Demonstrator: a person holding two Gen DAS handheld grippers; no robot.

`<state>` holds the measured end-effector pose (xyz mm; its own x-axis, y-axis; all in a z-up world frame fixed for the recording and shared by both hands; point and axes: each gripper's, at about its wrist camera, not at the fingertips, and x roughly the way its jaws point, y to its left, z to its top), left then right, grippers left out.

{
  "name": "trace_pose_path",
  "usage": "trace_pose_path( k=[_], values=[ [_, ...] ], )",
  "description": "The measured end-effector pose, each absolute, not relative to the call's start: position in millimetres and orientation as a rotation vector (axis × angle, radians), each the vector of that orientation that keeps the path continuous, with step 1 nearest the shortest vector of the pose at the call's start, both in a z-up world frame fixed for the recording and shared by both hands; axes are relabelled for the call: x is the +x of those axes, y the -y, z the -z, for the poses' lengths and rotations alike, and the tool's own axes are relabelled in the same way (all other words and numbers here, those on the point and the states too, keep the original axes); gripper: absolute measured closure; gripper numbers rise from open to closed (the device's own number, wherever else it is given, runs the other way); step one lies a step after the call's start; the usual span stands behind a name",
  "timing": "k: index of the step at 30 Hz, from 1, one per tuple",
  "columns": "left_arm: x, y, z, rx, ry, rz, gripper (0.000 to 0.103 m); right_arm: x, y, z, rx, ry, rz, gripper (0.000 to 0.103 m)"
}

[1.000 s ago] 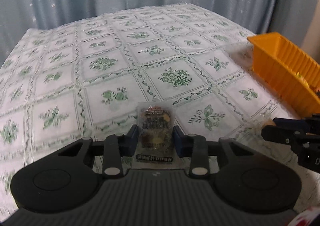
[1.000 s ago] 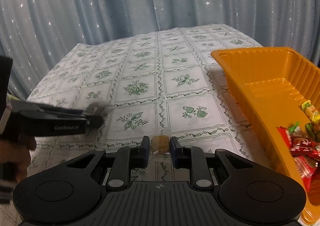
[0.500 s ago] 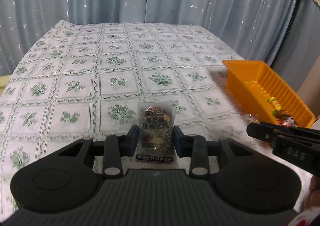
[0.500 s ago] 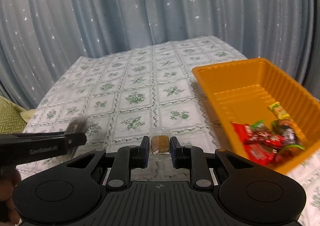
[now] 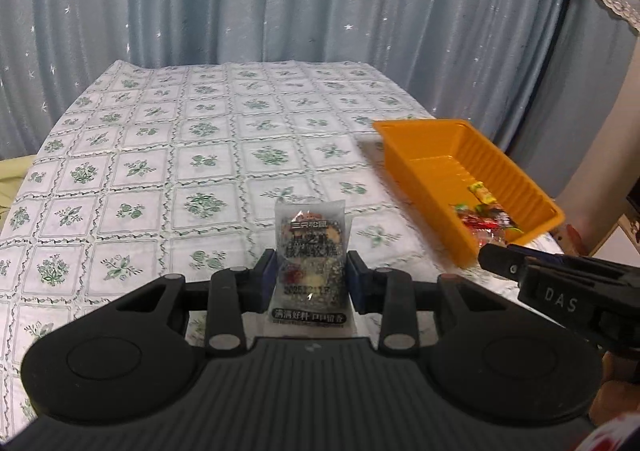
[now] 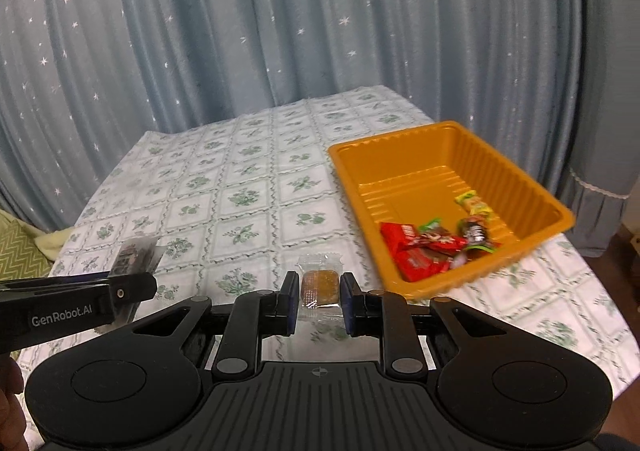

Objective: Organize snacks
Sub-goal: 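Carry the clear packet and wrapped cake over the orange tray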

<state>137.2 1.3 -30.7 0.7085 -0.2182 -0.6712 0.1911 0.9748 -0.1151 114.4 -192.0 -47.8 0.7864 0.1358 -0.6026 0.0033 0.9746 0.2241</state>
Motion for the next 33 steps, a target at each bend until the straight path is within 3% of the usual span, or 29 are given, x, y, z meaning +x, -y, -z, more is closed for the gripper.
trace_pose_path(
  k=[33],
  values=[
    [126,86,3,0.035,-0.723,0.386,0.07,76,264,24,0.297,-0.609,0.055,0.081]
  ],
)
